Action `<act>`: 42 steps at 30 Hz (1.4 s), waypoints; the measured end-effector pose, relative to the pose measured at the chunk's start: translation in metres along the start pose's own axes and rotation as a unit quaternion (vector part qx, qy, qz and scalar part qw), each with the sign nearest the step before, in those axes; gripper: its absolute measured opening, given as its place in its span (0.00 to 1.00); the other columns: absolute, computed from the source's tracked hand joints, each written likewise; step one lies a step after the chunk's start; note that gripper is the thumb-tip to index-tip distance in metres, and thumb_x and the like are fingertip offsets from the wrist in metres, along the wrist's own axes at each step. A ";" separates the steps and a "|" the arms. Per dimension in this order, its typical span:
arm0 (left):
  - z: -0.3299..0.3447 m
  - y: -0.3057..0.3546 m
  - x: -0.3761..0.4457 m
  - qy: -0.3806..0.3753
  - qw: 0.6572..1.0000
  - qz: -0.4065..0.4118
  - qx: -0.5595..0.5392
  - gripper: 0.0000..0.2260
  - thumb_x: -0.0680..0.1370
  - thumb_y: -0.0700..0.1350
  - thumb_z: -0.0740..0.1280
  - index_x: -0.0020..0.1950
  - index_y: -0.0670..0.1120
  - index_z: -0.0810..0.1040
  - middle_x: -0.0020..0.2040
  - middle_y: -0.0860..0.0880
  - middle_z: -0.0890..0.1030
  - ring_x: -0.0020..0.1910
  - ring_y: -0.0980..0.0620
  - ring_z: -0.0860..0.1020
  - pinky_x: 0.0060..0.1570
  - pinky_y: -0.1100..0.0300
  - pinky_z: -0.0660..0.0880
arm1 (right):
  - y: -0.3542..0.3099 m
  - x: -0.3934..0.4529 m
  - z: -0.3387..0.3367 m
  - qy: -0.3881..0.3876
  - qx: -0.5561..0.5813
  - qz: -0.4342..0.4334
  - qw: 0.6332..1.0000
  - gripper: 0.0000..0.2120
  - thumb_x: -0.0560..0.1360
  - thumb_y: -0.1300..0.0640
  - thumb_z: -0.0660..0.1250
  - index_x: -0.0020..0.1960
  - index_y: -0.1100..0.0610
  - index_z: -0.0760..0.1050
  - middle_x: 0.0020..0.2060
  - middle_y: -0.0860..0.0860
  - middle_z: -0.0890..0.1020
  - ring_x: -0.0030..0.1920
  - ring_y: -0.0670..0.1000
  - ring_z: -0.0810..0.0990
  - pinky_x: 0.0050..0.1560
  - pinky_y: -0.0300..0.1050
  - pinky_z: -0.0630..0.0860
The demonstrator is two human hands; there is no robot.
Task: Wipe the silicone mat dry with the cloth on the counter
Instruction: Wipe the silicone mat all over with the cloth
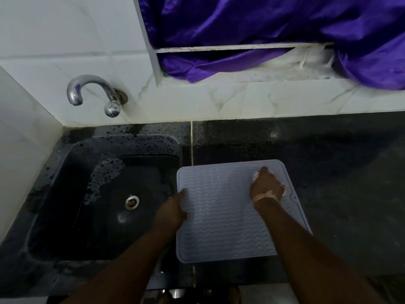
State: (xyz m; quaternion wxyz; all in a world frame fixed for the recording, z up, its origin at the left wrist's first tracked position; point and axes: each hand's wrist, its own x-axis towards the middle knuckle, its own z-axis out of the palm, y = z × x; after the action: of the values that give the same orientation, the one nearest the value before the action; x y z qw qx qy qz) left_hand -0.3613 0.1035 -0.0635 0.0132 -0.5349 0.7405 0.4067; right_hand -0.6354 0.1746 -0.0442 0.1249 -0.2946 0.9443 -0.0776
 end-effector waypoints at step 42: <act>0.005 -0.009 0.048 -0.045 0.985 0.011 0.166 0.38 0.76 0.46 0.72 0.81 0.54 0.54 0.79 0.42 0.61 0.68 0.45 0.74 0.62 0.51 0.76 | -0.146 -0.054 0.039 -0.037 0.003 -0.244 0.969 0.09 0.81 0.52 0.58 0.50 0.52 0.76 0.45 0.51 0.81 0.46 0.55 0.81 0.51 0.53 0.78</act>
State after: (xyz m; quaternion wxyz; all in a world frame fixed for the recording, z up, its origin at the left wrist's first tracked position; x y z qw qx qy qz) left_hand -0.3771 0.0679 -0.0938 0.1305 -0.4986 0.8019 0.3022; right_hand -0.5034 0.0841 -0.0394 0.1379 -0.5187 0.8381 -0.0972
